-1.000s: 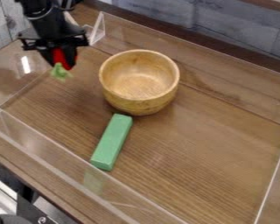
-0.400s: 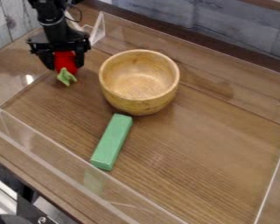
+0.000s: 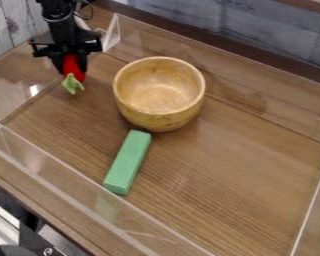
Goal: Move the red fruit to the left
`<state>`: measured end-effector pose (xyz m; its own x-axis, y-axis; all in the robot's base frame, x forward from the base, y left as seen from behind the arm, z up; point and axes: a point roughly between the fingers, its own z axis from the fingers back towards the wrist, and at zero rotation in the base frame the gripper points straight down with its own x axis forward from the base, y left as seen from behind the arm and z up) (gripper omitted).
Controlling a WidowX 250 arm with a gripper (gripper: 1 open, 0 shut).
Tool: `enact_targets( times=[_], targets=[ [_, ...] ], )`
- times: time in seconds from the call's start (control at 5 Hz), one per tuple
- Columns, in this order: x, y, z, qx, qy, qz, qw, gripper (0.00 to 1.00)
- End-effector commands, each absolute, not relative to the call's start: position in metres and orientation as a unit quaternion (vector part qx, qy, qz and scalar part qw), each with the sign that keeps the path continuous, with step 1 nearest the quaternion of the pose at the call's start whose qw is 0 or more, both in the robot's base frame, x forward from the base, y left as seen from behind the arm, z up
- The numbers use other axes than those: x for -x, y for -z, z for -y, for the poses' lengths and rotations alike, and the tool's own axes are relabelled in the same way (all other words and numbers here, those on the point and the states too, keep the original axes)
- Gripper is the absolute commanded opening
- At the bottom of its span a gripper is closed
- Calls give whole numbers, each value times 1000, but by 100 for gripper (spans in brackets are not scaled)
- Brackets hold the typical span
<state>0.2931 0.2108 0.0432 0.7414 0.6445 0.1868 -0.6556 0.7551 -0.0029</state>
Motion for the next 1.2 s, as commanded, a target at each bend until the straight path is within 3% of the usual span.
enact_targets(
  times=[0.0, 0.2, 0.4, 0.6, 0.8, 1.0],
  targets=[
    [-301, -66, -222, -47, -347, 124, 928, 100],
    [-299, -59, -221, -46, -346, 118, 930, 100],
    [-303, -52, -219, -44, -344, 114, 931, 0],
    [-306, -45, -218, -43, -344, 108, 932, 0],
    [-304, -46, -214, -44, -360, 100, 927, 100],
    [-301, -47, -209, -41, -379, 91, 920, 100]
  ],
)
